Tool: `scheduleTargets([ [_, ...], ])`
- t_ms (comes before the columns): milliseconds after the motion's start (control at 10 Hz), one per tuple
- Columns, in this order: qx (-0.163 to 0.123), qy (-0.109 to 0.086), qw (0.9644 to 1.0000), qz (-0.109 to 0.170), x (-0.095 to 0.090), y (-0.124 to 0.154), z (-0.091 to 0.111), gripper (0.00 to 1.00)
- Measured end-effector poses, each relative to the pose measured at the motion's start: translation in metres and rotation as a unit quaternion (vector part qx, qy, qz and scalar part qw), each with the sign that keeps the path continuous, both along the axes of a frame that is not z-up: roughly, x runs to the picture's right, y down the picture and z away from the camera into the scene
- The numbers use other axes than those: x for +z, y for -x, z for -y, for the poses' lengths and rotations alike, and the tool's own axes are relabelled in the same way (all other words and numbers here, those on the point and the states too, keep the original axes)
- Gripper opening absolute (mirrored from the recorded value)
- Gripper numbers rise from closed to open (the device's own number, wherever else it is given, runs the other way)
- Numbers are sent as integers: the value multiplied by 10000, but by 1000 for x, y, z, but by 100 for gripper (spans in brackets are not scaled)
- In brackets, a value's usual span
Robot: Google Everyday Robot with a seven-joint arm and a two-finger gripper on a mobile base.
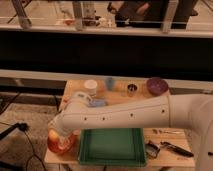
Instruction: Place apple in red bowl
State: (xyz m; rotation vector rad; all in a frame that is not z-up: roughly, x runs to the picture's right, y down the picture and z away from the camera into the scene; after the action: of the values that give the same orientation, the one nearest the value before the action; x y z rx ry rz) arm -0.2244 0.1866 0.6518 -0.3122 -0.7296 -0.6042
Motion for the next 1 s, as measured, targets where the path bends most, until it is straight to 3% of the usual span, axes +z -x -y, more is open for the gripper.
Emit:
scheduleTargets([
  [100,0,30,10000,-3,1,0,-1,47],
  [200,-4,56,10000,11,4,0,-1,62],
  [400,22,84,10000,23,7,-1,0,76],
  [1000,47,109,9999,123,15,0,2,80],
])
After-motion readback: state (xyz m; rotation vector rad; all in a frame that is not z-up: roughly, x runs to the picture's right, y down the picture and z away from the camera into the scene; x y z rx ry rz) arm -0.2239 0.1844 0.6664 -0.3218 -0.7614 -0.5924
